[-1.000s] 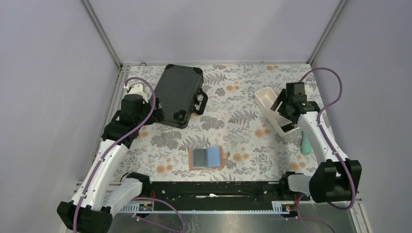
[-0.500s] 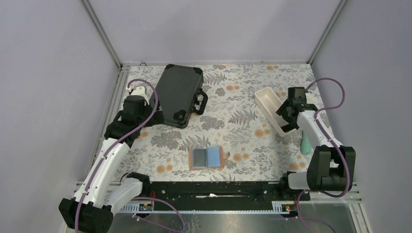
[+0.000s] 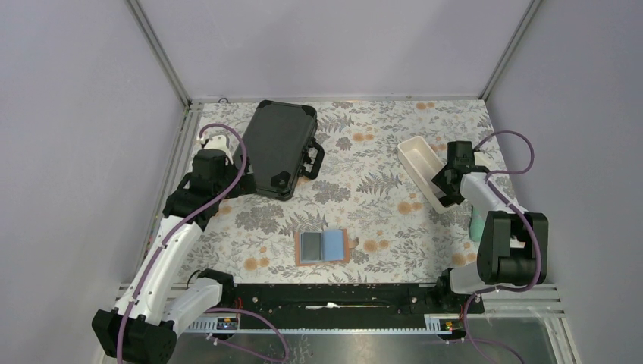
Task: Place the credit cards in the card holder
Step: Pick up the credit card from the storage box.
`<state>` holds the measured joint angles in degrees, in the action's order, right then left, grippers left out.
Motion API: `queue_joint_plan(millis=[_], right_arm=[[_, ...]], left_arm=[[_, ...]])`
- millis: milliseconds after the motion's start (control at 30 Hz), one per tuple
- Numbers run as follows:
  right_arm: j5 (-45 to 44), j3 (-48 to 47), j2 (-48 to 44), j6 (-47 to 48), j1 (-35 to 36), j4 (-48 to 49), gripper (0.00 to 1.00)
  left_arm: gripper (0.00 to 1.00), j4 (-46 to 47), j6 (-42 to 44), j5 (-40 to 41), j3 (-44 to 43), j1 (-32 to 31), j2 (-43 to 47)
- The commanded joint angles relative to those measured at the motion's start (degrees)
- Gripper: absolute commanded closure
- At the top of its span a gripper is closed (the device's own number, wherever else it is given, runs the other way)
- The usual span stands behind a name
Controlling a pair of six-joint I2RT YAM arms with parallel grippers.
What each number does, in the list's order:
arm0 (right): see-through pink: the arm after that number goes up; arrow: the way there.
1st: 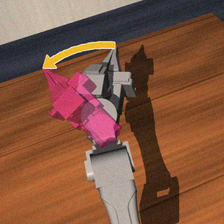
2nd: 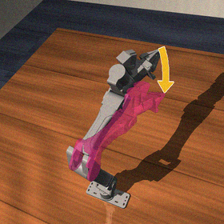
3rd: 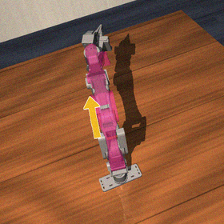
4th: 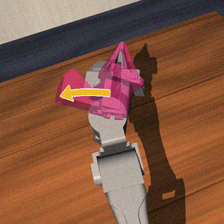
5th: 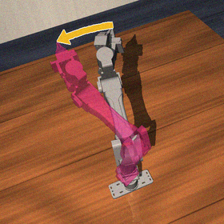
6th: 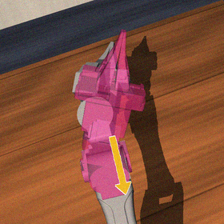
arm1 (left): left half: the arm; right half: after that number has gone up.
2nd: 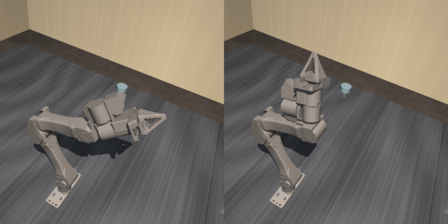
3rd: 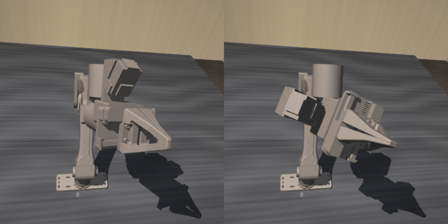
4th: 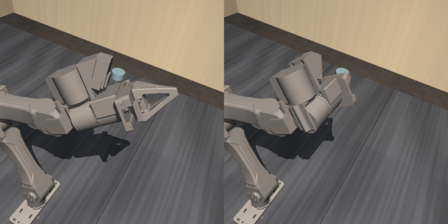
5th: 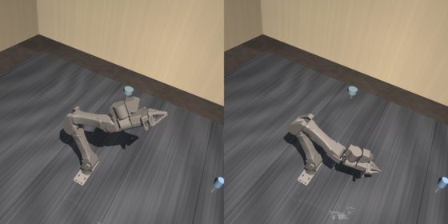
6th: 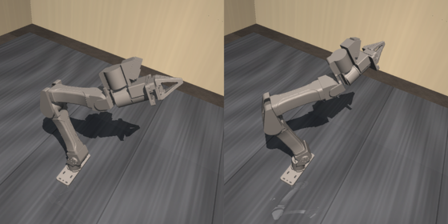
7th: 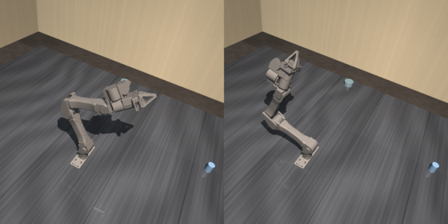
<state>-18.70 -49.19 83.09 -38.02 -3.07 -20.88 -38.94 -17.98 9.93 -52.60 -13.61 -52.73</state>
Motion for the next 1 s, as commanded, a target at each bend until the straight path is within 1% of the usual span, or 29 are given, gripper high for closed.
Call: queue_joint_plan(millis=[0,133,267,667,800,867,967], right_arm=[[0.20,-0.08,1.14,-1.35,-0.43,3.12,0.38],[0.24,-0.15,1.44,-1.32,-0.44,3.22,0.44],[0.05,-0.50,0.11,-1.06,-0.44,3.18,0.47],[-0.73,-0.91,-3.53,-0.21,-0.45,3.14,0.48],[-0.24,-0.82,-3.11,0.27,-0.44,3.11,0.53],[0.05,-0.50,-3.09,0.20,-0.44,2.77,0.52],[-0.39,0.40,-3.58,0.17,-0.45,2.32,0.43]], left_arm=[[0.01,2.46,0.75,1.22,0.17,0.25,-0.05],[0.01,2.46,0.75,1.14,0.26,0.25,-0.05],[0.01,2.46,0.75,0.99,0.30,0.25,-0.01],[0.01,2.81,0.66,-0.25,0.57,0.25,-0.10],[0.01,2.90,0.66,-0.54,0.66,0.29,-0.11],[0.01,2.90,0.66,-0.53,0.66,0.20,-0.07],[0.01,2.97,0.66,-0.82,0.74,0.25,-0.13]])
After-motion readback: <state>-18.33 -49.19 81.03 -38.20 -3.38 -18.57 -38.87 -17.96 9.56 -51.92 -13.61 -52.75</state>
